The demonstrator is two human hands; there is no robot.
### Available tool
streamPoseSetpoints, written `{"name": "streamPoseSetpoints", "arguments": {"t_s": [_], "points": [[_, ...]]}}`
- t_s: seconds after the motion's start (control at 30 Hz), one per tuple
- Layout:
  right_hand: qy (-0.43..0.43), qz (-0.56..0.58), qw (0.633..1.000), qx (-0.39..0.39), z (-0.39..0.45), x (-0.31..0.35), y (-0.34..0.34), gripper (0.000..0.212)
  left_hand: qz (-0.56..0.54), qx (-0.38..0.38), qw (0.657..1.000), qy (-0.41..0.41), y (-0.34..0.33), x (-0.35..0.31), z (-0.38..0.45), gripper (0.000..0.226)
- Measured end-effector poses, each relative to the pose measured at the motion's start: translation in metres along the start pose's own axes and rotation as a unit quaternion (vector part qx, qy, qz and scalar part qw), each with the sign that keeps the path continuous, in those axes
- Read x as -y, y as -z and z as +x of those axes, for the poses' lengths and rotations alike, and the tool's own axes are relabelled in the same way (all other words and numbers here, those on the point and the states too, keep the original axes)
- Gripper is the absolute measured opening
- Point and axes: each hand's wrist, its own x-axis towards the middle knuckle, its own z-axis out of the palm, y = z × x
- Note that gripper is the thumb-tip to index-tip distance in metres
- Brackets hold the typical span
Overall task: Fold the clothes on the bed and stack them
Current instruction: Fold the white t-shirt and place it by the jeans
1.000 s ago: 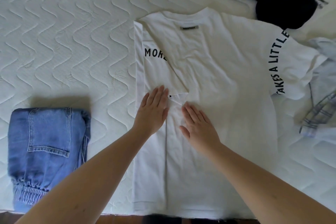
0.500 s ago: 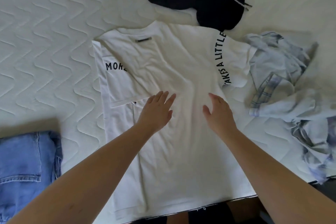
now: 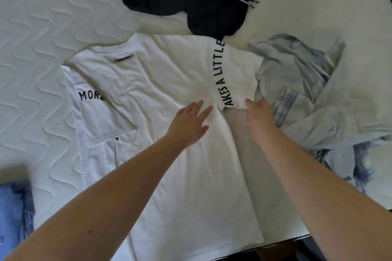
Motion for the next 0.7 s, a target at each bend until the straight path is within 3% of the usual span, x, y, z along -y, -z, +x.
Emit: {"name": "streamPoseSetpoints", "arguments": {"t_s": [0.1, 0.23, 0.33, 0.43, 0.57, 0.63, 0.7], "points": [[-0.013, 0.036, 0.997, 0.065, 0.014, 0.011, 0.001, 0.03, -0.017, 0.005, 1.0, 0.003, 0.009, -0.013, 0.025, 0.067], [0.025, -0.094, 0.99, 0.104, 0.027, 0.022, 0.002, 0.026, -0.019, 0.018, 1.0, 0.006, 0.013, -0.021, 0.04, 0.066], [0.072, -0.147, 0.982, 0.093, 0.032, 0.024, 0.006, 0.024, -0.045, -0.023, 0.999, 0.003, 0.019, -0.02, 0.045, 0.049], [0.029, -0.02, 0.988, 0.153, 0.031, 0.023, 0.008, 0.005, -0.089, -0.065, 0.994, 0.023, 0.035, -0.02, 0.06, 0.031], [-0.036, 0.105, 0.979, 0.172, 0.031, 0.018, 0.008, 0.018, -0.109, -0.092, 0.99, 0.012, 0.063, -0.032, 0.096, 0.03], [-0.015, 0.099, 0.984, 0.147, 0.034, 0.02, 0.012, 0.024, -0.138, -0.101, 0.985, 0.002, 0.077, -0.043, 0.119, 0.03], [0.051, 0.001, 0.991, 0.126, 0.037, 0.021, 0.016, 0.017, -0.182, -0.083, 0.98, 0.024, 0.091, -0.057, 0.144, 0.03]]}}
